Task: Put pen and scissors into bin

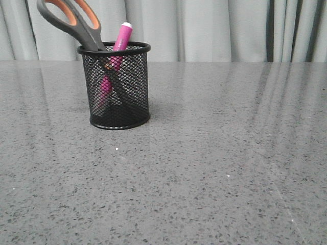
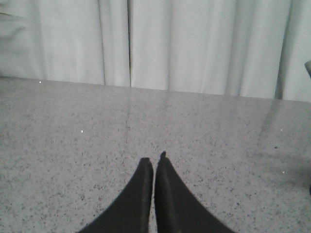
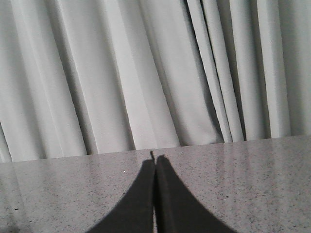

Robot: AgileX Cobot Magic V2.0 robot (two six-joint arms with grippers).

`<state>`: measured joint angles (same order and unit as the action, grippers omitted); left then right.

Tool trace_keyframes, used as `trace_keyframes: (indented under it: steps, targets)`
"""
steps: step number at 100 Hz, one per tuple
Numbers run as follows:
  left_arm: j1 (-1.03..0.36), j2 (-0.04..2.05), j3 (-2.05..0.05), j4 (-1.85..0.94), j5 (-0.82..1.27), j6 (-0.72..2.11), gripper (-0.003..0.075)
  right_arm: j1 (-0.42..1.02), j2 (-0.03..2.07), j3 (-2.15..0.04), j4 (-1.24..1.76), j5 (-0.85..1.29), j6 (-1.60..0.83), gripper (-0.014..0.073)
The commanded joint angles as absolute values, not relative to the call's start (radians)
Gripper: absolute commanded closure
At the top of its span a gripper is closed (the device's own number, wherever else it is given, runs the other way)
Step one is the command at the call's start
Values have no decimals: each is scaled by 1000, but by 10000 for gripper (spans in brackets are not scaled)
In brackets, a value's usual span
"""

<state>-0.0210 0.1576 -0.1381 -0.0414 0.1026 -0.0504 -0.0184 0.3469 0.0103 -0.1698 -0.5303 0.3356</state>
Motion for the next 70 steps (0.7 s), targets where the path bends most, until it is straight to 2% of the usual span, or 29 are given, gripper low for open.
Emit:
trace_keyframes:
  steps: [1,21,70]
  targets:
    - [-38,129,-115,26,14,-125,742,-24,352,23,-160,-602,326,668]
    - [-51,-36,14,26,20,-125,742,-24,352,23,-160,-602,326,668]
    - [-49,-30,25,-13,50,-132,742,-24,357,23,-160,-602,326,668]
